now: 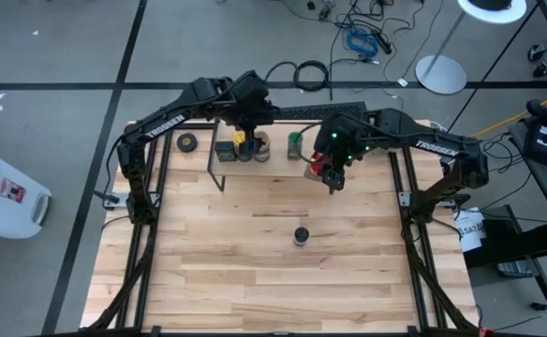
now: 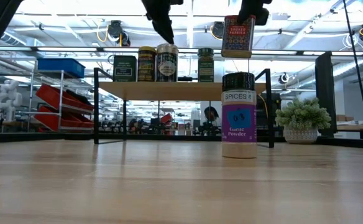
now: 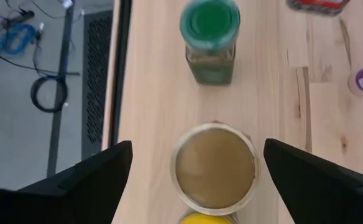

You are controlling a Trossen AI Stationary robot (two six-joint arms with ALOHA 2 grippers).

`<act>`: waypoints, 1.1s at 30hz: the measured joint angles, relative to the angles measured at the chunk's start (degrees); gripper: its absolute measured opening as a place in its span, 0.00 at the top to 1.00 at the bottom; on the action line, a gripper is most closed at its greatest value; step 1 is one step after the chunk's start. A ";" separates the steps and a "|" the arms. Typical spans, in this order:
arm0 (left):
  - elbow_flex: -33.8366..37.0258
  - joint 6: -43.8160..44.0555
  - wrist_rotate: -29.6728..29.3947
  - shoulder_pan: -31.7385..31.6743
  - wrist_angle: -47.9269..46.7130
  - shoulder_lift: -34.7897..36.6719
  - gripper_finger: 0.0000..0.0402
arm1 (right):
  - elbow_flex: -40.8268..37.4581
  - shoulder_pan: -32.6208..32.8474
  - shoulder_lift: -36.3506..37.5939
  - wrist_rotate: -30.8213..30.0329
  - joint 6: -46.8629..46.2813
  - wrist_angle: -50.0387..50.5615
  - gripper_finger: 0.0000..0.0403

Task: Shelf spices

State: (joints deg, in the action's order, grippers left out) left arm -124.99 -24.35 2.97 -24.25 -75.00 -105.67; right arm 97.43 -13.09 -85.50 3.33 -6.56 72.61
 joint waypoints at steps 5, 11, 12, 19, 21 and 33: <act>-2.69 0.84 -0.04 0.00 1.06 0.02 0.07 | 0.00 -2.34 1.27 -0.02 0.17 0.01 0.47; -3.47 1.48 -0.75 0.00 10.82 0.02 0.07 | 0.02 -4.91 2.08 0.09 0.23 0.01 0.47; -3.50 1.48 -0.78 0.04 11.79 0.02 0.07 | 0.02 -5.23 2.25 0.45 0.24 -0.01 0.47; -3.48 1.80 -0.93 1.74 19.91 0.00 0.07 | 1.76 -7.84 2.26 1.76 3.47 0.72 0.47; -3.49 4.65 -0.92 2.45 20.05 0.00 0.07 | 2.93 -8.80 2.26 1.75 4.09 0.71 0.47; -2.20 10.55 4.25 3.02 14.63 -0.07 0.07 | 5.29 -14.02 2.23 2.86 10.66 2.35 0.47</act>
State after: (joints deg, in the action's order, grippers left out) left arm -127.19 -13.80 7.23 -21.23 -60.36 -105.73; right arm 102.72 -27.11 -83.26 6.20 4.11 74.96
